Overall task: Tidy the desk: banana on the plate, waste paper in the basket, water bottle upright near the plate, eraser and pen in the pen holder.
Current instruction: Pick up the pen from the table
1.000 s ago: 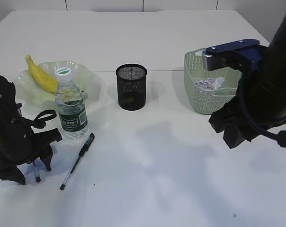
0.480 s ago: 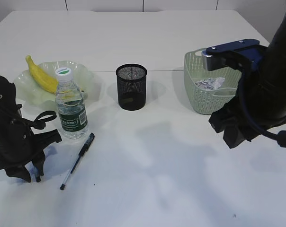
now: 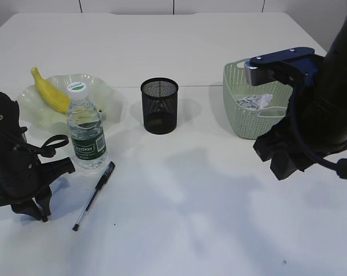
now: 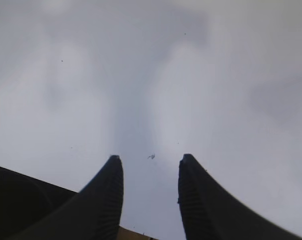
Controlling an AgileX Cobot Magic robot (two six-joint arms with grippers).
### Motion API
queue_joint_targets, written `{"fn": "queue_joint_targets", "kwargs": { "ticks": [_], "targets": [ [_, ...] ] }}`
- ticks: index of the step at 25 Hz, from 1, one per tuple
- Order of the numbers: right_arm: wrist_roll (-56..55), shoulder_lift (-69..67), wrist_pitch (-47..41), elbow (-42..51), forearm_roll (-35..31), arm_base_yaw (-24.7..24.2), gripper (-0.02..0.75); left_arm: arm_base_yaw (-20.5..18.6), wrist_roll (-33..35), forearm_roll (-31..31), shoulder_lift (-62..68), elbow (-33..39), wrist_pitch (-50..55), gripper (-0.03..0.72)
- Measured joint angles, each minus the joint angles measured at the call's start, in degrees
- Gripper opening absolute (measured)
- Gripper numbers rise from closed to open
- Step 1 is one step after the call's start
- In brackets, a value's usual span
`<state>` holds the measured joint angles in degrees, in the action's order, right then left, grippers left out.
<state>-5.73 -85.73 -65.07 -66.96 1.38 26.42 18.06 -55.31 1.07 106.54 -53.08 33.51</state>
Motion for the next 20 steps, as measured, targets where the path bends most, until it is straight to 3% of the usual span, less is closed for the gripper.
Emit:
{"fn": "queue_joint_targets", "kwargs": {
  "ticks": [20],
  "targets": [
    [0.4, 0.0, 0.8, 0.0, 0.0, 0.0, 0.283, 0.0, 4.5, 8.0, -7.6, -0.1, 2.3, 0.031]
  ]
}}
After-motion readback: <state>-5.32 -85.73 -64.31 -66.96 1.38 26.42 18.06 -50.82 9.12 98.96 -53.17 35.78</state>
